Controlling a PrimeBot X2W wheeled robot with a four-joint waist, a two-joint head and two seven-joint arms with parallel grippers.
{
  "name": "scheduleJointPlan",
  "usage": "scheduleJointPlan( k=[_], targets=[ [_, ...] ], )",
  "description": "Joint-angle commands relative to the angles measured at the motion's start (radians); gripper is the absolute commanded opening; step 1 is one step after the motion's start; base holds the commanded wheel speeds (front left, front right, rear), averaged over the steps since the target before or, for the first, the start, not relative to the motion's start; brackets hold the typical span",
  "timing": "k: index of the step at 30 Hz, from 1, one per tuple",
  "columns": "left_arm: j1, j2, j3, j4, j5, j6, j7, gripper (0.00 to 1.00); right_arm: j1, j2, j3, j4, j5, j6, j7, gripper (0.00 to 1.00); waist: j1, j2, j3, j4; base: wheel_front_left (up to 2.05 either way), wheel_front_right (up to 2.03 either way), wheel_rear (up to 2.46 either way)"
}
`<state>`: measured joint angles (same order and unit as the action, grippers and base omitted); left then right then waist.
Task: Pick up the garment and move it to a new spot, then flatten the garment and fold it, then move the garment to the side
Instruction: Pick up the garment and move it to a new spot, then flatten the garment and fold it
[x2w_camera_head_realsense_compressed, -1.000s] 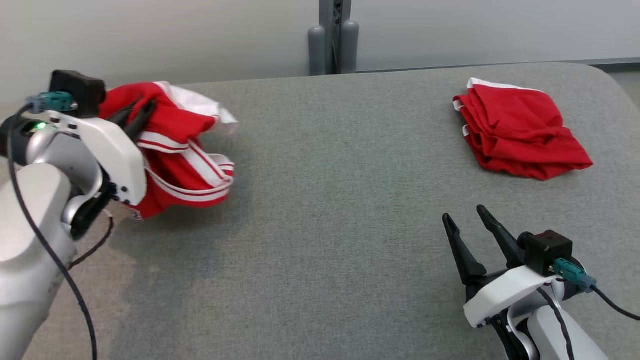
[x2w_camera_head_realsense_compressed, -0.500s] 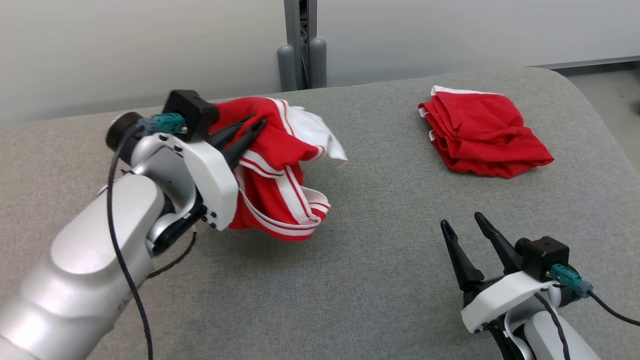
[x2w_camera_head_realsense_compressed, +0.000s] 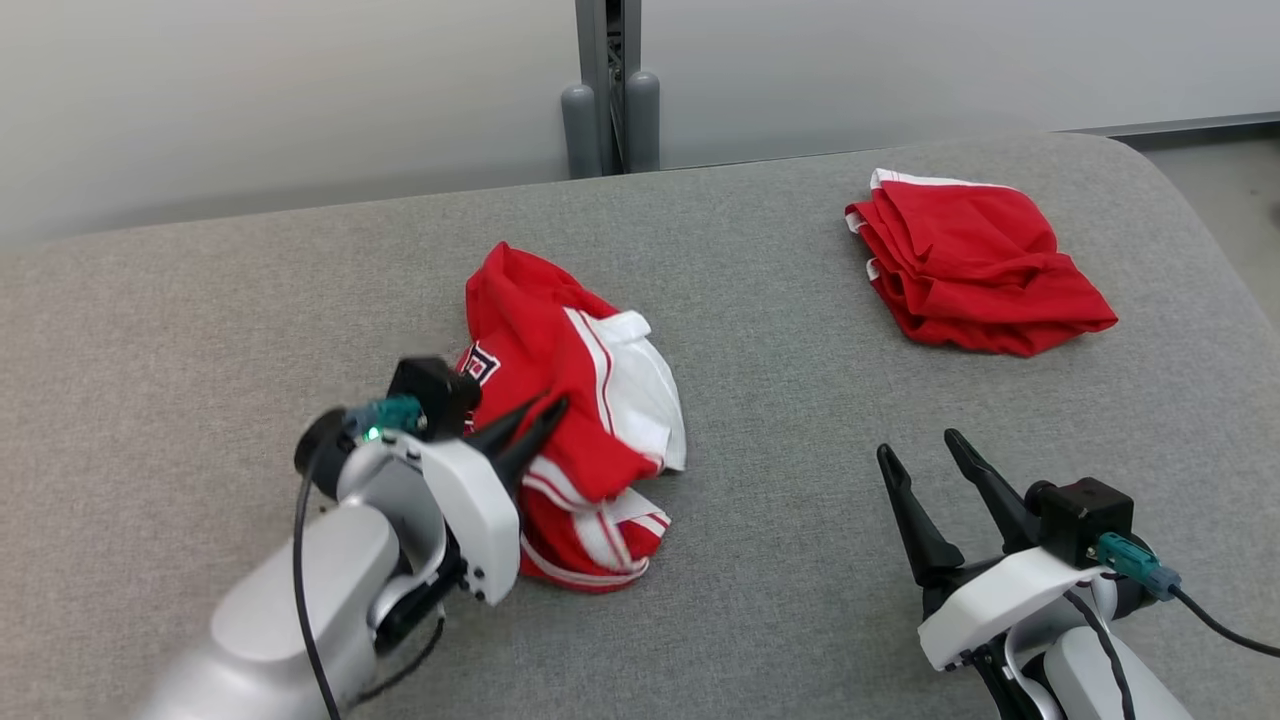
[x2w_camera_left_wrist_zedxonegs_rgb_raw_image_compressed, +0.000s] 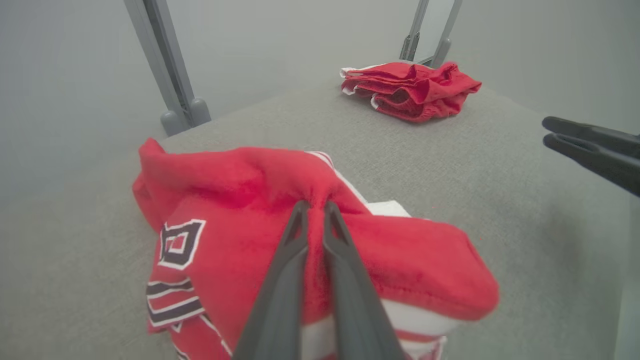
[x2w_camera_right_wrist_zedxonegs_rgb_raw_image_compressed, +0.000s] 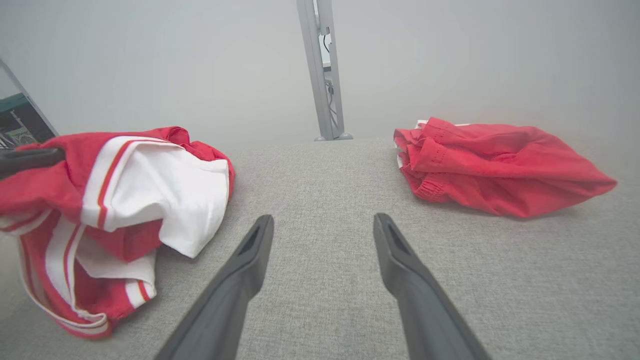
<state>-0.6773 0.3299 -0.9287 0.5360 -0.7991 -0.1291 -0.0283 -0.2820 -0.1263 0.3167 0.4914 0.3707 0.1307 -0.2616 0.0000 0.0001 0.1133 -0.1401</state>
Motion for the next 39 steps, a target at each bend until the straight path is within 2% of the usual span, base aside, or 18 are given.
scheduleJointPlan(
  k=[1,6,7,8,9,13,17,19,24,26,30,35,39],
  targets=[
    [0.027,-0.01,-0.009,0.039,-0.003,0.002,-0.028,0.0,0.0,-0.005,0.001,0.002,0.007,0.0,-0.005,1.0,0.0,-0.0001,0.0,0.007,0.0,0.0,0.0],
    [0.06,-0.047,-0.036,0.118,0.006,0.001,-0.075,0.0,0.001,-0.008,0.001,0.0,0.008,0.0,-0.005,1.0,0.0,-0.0001,-0.003,0.021,0.0,0.0,0.0],
    [0.059,-0.055,-0.034,0.131,0.005,0.001,-0.095,0.25,0.002,-0.008,0.001,0.0,0.008,0.0,-0.005,1.0,0.0,-0.0001,-0.004,0.025,0.0,0.0,0.0],
    [0.054,-0.06,-0.033,0.142,0.011,0.001,-0.115,0.81,0.004,-0.006,-0.001,0.0,0.005,0.0,-0.005,1.0,0.0,-0.0001,-0.006,0.03,0.0,0.0,0.0],
    [0.054,-0.066,-0.032,0.155,0.013,0.001,-0.133,1.0,0.005,-0.005,-0.003,-0.001,0.004,0.0,-0.005,1.0,0.0,-0.0001,-0.007,0.034,0.0,0.0,0.0],
    [0.051,-0.087,-0.02,0.177,0.022,0.007,-0.193,1.0,0.014,-0.004,-0.001,-0.006,0.004,0.0,-0.005,1.0,0.0,-0.0001,-0.011,0.05,0.0,0.0,0.0],
    [0.054,-0.085,0.007,0.152,0.055,0.042,-0.23,1.0,0.022,-0.005,-0.006,-0.01,0.004,0.0,-0.005,1.0,0.0,-0.0001,-0.018,0.063,0.0,0.0,0.0],
    [0.068,-0.08,0.033,0.121,0.075,0.07,-0.235,1.0,0.023,-0.004,-0.009,-0.014,0.001,0.0,-0.005,1.0,0.0,-0.0001,-0.022,0.069,0.0,0.0,0.0],
    [0.148,-0.055,0.181,-0.076,0.192,0.174,-0.237,1.0,0.026,-0.006,-0.01,-0.033,-0.004,0.0,-0.004,1.0,0.0,-0.0001,-0.026,0.075,0.0,0.0,0.0],
    [0.192,-0.051,0.225,-0.142,0.241,0.197,-0.237,1.0,0.028,-0.006,-0.012,-0.038,-0.006,0.0,-0.004,1.0,0.0,-0.0001,-0.028,0.077,0.0,0.0,0.0],
    [0.265,-0.052,0.276,-0.204,0.296,0.196,-0.237,1.0,0.032,-0.01,-0.018,-0.042,-0.007,0.0,-0.004,1.0,0.0,-0.0001,-0.037,0.081,0.0,0.0,0.0],
    [0.306,-0.061,0.286,-0.208,0.338,0.175,-0.237,1.0,0.038,-0.004,-0.021,-0.043,-0.012,0.0,-0.004,1.0,0.0,-0.0001,-0.047,0.081,0.0,0.0,0.0],
    [0.318,-0.053,0.247,-0.182,0.376,0.145,-0.238,1.0,0.04,-0.002,-0.023,-0.051,-0.013,0.0,-0.004,1.0,0.0,-0.0001,-0.042,0.07,0.0,0.0,0.0]
  ],
)
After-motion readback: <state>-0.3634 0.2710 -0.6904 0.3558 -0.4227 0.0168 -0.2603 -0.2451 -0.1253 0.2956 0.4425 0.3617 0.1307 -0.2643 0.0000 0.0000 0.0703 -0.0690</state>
